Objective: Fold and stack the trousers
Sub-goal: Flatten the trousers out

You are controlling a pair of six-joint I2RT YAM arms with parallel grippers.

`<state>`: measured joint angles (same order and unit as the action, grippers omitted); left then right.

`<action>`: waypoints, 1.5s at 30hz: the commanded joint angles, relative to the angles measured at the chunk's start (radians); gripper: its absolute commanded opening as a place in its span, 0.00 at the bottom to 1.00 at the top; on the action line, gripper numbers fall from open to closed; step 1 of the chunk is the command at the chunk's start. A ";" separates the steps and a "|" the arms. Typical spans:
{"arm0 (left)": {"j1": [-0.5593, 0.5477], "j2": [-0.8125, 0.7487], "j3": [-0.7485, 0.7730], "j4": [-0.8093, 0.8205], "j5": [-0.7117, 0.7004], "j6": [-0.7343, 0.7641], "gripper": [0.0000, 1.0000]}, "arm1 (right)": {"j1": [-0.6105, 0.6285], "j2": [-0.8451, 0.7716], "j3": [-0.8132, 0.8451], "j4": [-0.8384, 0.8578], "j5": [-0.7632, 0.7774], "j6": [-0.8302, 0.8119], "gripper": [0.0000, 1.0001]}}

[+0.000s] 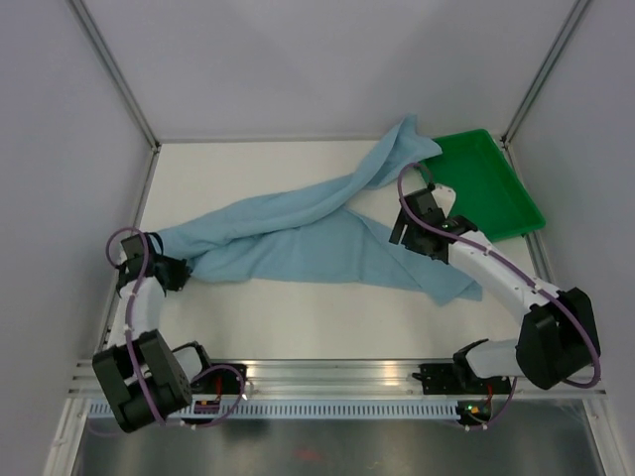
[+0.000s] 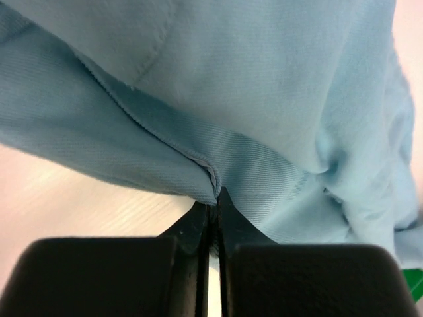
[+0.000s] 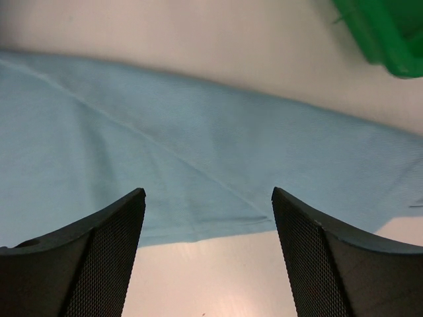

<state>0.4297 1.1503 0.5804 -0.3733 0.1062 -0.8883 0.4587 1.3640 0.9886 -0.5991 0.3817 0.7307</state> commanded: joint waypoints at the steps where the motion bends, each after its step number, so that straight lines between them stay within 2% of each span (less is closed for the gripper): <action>1: -0.002 -0.144 -0.028 -0.281 0.001 0.064 0.02 | -0.089 -0.068 -0.042 -0.085 0.068 0.047 0.85; 3: -0.003 -0.214 0.012 -0.419 -0.016 0.089 0.02 | -0.158 -0.101 -0.056 -0.058 0.024 0.049 0.85; 5: -0.022 -0.213 0.056 -0.481 -0.001 0.107 0.02 | -0.245 -0.115 -0.048 -0.022 -0.010 0.024 0.85; 7: -0.022 -0.207 0.075 -0.499 0.056 0.126 0.02 | -0.268 -0.100 -0.012 0.016 0.000 -0.017 0.85; 11: -0.023 -0.193 0.088 -0.575 0.108 0.147 0.02 | -0.288 0.033 0.192 0.010 0.109 -0.154 0.87; 13: -0.023 -0.186 0.104 -0.636 0.102 0.150 0.02 | -0.311 0.131 0.275 0.018 0.100 -0.174 0.88; 15: -0.026 -0.187 0.137 -0.706 0.073 0.155 0.02 | -0.319 0.190 0.321 0.045 0.039 -0.195 0.88; 17: -0.034 -0.189 0.176 -0.745 0.043 0.152 0.02 | -0.319 0.244 0.358 0.093 -0.094 -0.217 0.87; 19: -0.045 -0.190 0.199 -0.765 0.041 0.158 0.03 | -0.313 0.262 0.348 0.197 -0.196 -0.228 0.86; 20: -0.049 -0.189 0.217 -0.763 0.055 0.166 0.11 | -0.304 0.280 0.344 0.238 -0.263 -0.229 0.86; 22: -0.057 -0.192 0.242 -0.771 0.085 0.179 0.25 | -0.246 0.300 0.351 0.239 -0.259 -0.267 0.86; 23: -0.063 -0.196 0.263 -0.771 0.092 0.190 0.68 | -0.220 0.319 0.354 0.220 -0.232 -0.287 0.85; 24: -0.068 -0.199 0.277 -0.777 0.089 0.212 0.83 | -0.172 0.326 0.351 0.214 -0.225 -0.328 0.85; 26: -0.069 -0.216 0.323 -0.770 0.111 0.259 0.92 | -0.128 0.327 0.325 0.223 -0.243 -0.356 0.83; 28: -0.075 -0.213 0.395 -0.754 0.130 0.340 0.91 | -0.079 0.311 0.254 0.248 -0.288 -0.369 0.80; 30: -0.075 -0.207 0.444 -0.731 0.165 0.409 0.85 | -0.054 0.279 0.181 0.294 -0.343 -0.367 0.77; 32: -0.075 -0.196 0.489 -0.666 0.225 0.426 0.77 | -0.042 0.258 0.133 0.343 -0.377 -0.364 0.69; 33: -0.075 -0.195 0.487 -0.629 0.239 0.407 0.72 | -0.025 0.248 0.095 0.354 -0.377 -0.366 0.65; 34: -0.075 -0.195 0.457 -0.534 0.266 0.390 0.61 | -0.014 0.251 0.081 0.358 -0.379 -0.367 0.57; 36: -0.075 -0.184 0.411 -0.439 0.268 0.307 0.49 | 0.017 0.277 0.068 0.332 -0.377 -0.363 0.47; 37: -0.077 -0.181 0.357 -0.390 0.267 0.277 0.43 | 0.030 0.317 0.070 0.311 -0.373 -0.361 0.40; 38: -0.078 -0.178 0.331 -0.292 0.259 0.212 0.32 | 0.043 0.332 0.068 0.276 -0.351 -0.366 0.30; 41: -0.098 -0.170 0.240 -0.173 0.160 0.097 0.13 | 0.080 0.383 0.045 0.248 -0.255 -0.366 0.22; 42: -0.100 -0.150 0.227 -0.164 0.132 0.079 0.12 | 0.078 0.392 0.030 0.245 -0.233 -0.364 0.19; 43: -0.100 -0.137 0.223 -0.158 0.106 0.066 0.11 | 0.080 0.411 0.025 0.230 -0.227 -0.363 0.13; 45: -0.100 -0.103 0.239 -0.188 0.015 0.052 0.10 | 0.081 0.420 -0.005 0.217 -0.221 -0.360 0.08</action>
<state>0.3325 1.0225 0.8070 -0.6643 0.2497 -0.7345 0.5461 1.7603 1.0241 -0.3347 0.0959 0.3676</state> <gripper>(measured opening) 0.109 0.106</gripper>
